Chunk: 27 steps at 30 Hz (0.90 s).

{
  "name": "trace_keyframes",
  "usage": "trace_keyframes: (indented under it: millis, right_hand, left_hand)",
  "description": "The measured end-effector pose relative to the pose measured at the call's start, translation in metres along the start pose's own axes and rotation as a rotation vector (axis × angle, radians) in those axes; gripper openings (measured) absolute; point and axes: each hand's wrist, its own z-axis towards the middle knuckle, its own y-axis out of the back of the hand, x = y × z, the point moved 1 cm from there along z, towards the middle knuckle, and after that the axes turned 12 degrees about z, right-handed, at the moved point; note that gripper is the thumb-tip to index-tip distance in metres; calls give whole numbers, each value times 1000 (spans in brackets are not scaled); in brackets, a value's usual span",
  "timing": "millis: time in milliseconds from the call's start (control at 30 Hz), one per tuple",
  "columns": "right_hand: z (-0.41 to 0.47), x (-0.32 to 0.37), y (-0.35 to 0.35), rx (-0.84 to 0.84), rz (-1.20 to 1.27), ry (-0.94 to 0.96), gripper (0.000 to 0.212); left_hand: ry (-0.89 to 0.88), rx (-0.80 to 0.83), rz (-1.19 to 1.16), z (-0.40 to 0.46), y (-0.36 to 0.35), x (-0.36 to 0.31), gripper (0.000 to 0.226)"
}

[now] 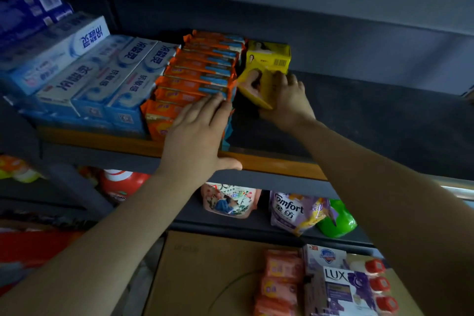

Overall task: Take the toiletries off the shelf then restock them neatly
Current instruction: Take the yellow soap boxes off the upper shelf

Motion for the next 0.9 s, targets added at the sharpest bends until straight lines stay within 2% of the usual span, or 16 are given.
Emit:
trace_keyframes:
  millis: [100, 200, 267, 333, 433, 500, 600, 700, 800, 900]
  right_hand:
    - [-20, 3, 5, -8, 157, -12, 87]
    - [-49, 8, 28, 53, 300, 46, 85]
    - [-76, 10, 46, 109, 384, 94, 84]
    - [-108, 9, 60, 174, 507, 93, 85]
    - [-152, 11, 68, 286, 732, 49, 80]
    - [-172, 11, 63, 308, 820, 46, 79]
    - [-190, 5, 54, 283, 854, 12, 80]
    - [-206, -2, 49, 309, 921, -58, 79]
    - [-222, -10, 54, 241, 1013, -184, 69]
    - [-236, -17, 59, 169, 921, -164, 55]
  left_hand:
    - [-13, 52, 0, -1, 1, 1, 110]
    - [-44, 132, -32, 2, 10, 4, 106]
    - [9, 210, -263, 2, 26, 2, 99]
    - [110, 219, -636, -2, 53, -8, 88]
    - [228, 230, -1042, -17, 91, -32, 48]
    - [291, 287, -1032, -25, 102, -46, 31]
    - [247, 341, -883, -38, 107, -59, 28]
    - [231, 345, -869, -49, 106, -60, 30]
    - [172, 452, -1023, -60, 98, -53, 35]
    - [24, 512, -988, -76, 90, -52, 45]
